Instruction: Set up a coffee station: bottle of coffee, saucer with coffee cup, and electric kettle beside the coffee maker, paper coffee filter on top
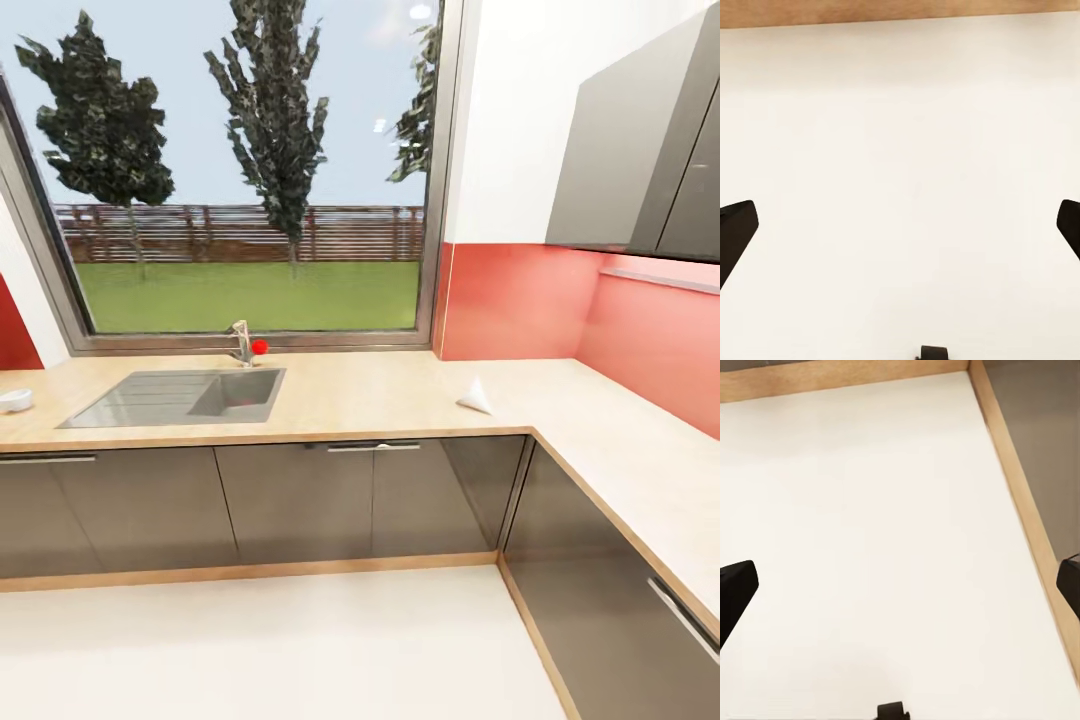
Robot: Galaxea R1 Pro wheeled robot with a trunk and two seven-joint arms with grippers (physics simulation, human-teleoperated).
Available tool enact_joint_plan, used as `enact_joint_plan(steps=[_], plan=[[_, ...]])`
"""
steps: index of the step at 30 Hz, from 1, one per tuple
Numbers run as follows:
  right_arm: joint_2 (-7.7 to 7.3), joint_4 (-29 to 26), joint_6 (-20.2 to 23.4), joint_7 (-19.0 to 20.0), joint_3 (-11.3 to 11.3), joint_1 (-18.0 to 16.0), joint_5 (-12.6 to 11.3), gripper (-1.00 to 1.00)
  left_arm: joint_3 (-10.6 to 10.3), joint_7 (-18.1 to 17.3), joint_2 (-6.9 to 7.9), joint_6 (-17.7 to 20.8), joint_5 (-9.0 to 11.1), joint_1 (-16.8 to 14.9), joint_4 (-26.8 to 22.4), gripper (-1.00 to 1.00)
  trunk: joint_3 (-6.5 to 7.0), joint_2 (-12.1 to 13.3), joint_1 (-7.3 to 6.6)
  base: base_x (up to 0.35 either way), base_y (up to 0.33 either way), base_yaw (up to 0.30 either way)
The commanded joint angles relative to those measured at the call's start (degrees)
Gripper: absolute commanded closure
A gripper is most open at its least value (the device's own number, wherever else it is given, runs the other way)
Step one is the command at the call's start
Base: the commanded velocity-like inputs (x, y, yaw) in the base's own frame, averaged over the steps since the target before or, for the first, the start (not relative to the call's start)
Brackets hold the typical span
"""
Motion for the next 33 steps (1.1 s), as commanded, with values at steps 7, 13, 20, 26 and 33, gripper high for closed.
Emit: enact_joint_plan(steps=[7,13,20,26,33], plan=[[0.1,0.71,-0.01,0.3,0.45,-0.04,0.64,-1.0,0.27,-0.01,0.06,-0.19,-0.02,-0.04,0.06,-1.0,-0.09,-0.09,0.03,0.0,0.0,0.0],[-0.59,12.87,0.08,0.13,0.47,-0.03,3.1,-1.0,0.23,-0.01,0.05,-0.19,-0.02,-0.04,0.12,-1.0,-0.09,-0.09,0.03,0.0,0.0,0.0],[-0.65,26.71,0.04,0.0,0.54,-0.04,3.47,-1.0,0.2,-0.01,-0.01,-0.19,-0.01,-0.04,0.14,-1.0,-0.09,-0.09,0.03,0.0,0.0,0.0],[-0.59,29.58,0.14,-0.02,0.55,-0.03,3.39,-1.0,0.15,-0.01,-0.03,-0.19,0.03,-0.04,0.13,-1.0,-0.09,-0.09,0.03,0.0,0.0,0.0],[-0.72,29.57,0.14,0.01,0.3,-0.03,3.25,-1.0,-0.29,-0.23,-0.35,-0.19,-0.33,-1.16,-2.04,-1.0,-0.09,-0.09,0.03,0.0,0.0,0.0]])
